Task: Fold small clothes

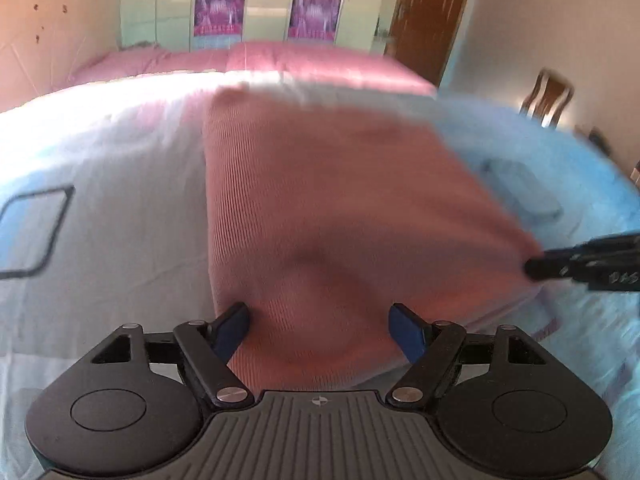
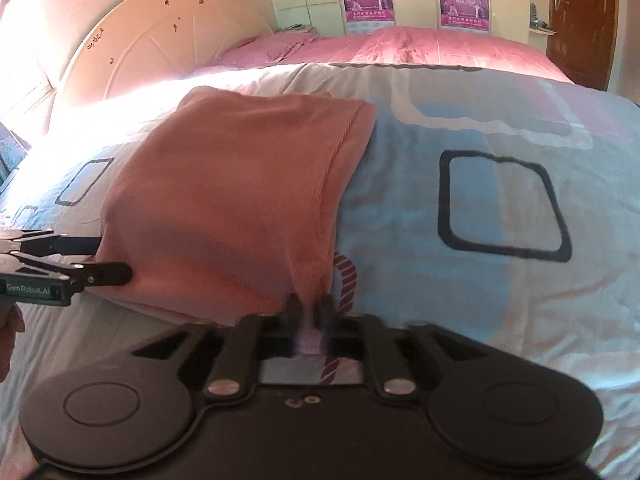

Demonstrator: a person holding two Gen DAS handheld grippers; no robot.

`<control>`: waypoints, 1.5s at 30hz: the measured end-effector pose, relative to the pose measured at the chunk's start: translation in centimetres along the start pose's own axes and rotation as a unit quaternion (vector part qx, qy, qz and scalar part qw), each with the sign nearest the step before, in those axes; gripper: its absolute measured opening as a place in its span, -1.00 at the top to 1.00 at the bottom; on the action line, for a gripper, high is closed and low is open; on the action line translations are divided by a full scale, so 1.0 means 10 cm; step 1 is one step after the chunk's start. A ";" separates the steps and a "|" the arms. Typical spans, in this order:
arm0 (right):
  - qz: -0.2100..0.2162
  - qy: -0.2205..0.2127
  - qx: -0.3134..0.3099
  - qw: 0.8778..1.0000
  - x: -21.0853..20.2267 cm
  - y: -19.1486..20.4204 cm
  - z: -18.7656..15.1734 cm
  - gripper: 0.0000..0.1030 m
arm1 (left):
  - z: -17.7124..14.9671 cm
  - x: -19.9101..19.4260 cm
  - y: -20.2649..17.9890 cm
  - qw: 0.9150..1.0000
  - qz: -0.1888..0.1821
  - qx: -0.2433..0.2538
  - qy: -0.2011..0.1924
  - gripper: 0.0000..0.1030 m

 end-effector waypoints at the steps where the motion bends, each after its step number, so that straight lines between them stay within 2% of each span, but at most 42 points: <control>1: -0.005 -0.015 0.001 1.000 -0.08 -0.01 0.07 0.29 | 0.11 -0.10 0.02 1.000 -0.006 -0.008 -0.025 -0.48; 3: 0.000 -0.044 0.000 0.999 -0.21 0.03 0.27 0.39 | 0.30 -0.15 0.08 0.999 0.002 -0.013 -0.050 -0.48; 5: 0.004 -0.054 -0.019 0.998 -0.16 0.16 0.45 0.64 | 0.46 -0.05 0.11 0.998 0.003 -0.012 -0.055 -0.48; 7: 0.010 -0.045 -0.047 0.998 0.03 0.31 0.56 0.78 | 0.50 0.11 0.09 0.999 -0.013 -0.014 -0.042 -0.46; 8: 0.019 -0.034 -0.055 0.998 0.14 0.36 0.57 0.83 | 0.48 0.21 0.06 0.999 -0.031 -0.017 -0.025 -0.35; 9: 0.022 -0.018 -0.060 0.998 0.27 0.38 0.53 0.85 | 0.42 0.31 0.03 0.999 -0.033 -0.016 -0.006 -0.35; 11: -0.009 0.027 -0.079 0.996 0.50 0.25 0.36 1.00 | 0.33 0.39 -0.03 1.000 -0.022 -0.004 0.006 -0.35; 12: -0.017 0.015 -0.096 0.995 0.49 0.19 0.33 1.00 | 0.33 0.39 -0.06 1.000 -0.014 -0.006 0.008 -0.35; 13: -0.019 0.012 -0.087 0.996 0.46 0.13 0.31 1.00 | 0.34 0.39 -0.11 1.000 -0.002 0.008 0.010 -0.35; 15: -0.029 0.014 -0.079 0.996 0.41 0.08 0.30 1.00 | 0.31 0.42 -0.21 0.997 0.038 0.059 0.007 -0.40; 17: -0.036 0.018 -0.088 0.995 0.40 0.10 0.31 1.00 | 0.26 0.44 -0.37 0.990 0.080 0.120 0.002 -0.47; 18: -0.038 0.021 -0.090 0.995 0.41 0.12 0.32 1.00 | 0.26 0.41 -0.41 0.987 0.090 0.132 0.000 -0.47; 19: -0.036 0.023 -0.087 0.995 0.39 0.13 0.34 0.99 | 0.28 0.35 -0.40 0.988 0.087 0.125 -0.005 -0.47; 21: -0.019 0.004 -0.064 0.998 0.28 0.14 0.41 0.38 | 0.34 0.24 -0.32 0.992 0.077 0.099 -0.008 -0.48; 22: -0.015 -0.011 -0.053 0.998 0.20 0.15 0.42 -0.30 | 0.39 0.13 -0.27 0.992 0.081 0.094 -0.010 -0.48; 23: -0.016 -0.026 -0.045 0.999 0.15 0.12 0.45 -0.37 | 0.41 0.08 -0.23 0.992 0.088 0.091 -0.013 -0.54; 24: -0.011 -0.034 -0.039 0.999 0.12 0.10 0.47 -0.26 | 0.42 0.05 -0.19 0.992 0.092 0.090 -0.015 -0.62; 25: -0.003 -0.031 -0.028 0.999 0.13 0.06 0.46 -0.06 | 0.45 0.02 -0.15 0.991 0.096 0.087 -0.017 -0.77; 26: 0.001 -0.025 -0.015 1.000 0.15 0.03 0.45 -0.03 | 0.45 0.00 -0.13 0.991 0.100 0.086 -0.020 -0.82; 29: 0.016 -0.024 0.019 0.999 0.19 -0.05 0.44 -0.03 | 0.48 -0.02 -0.08 0.990 0.107 0.087 -0.025 -0.93; 32: 0.040 -0.030 0.057 0.997 0.21 -0.11 0.42 -0.04 | 0.48 -0.01 -0.02 0.989 0.113 0.091 -0.027 -0.95; 35: 0.058 -0.039 0.097 0.993 0.23 -0.23 0.41 -0.11 | 0.47 0.01 0.10 0.992 0.102 0.073 -0.028 -0.95; 37: 0.093 -0.045 0.146 0.984 0.26 -0.34 0.43 -0.11 | 0.47 0.05 0.26 0.997 0.067 0.024 -0.027 -0.96; 40: 0.148 -0.049 0.239 0.958 0.37 -0.57 0.47 -0.15 | 0.44 0.18 0.53 0.998 0.031 -0.056 -0.014 -0.95; 43: 0.189 -0.031 0.279 0.941 0.52 -0.64 0.46 -0.13 | 0.40 0.35 0.67 0.993 -0.019 -0.114 0.014 -0.95; 45: 0.205 -0.017 0.275 0.939 0.60 -0.61 0.46 -0.13 | 0.34 0.49 0.69 0.986 -0.060 -0.149 0.040 -0.95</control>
Point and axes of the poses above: each gripper's, at about its wrist camera, not at the fingertips, and x roughly the way its jaws point, y to its left, z to its top, the point moved 10 cm from there along x, roughly the way its jaws point, and after that the axes turned 6 degrees about z, right-handed, at the moved point
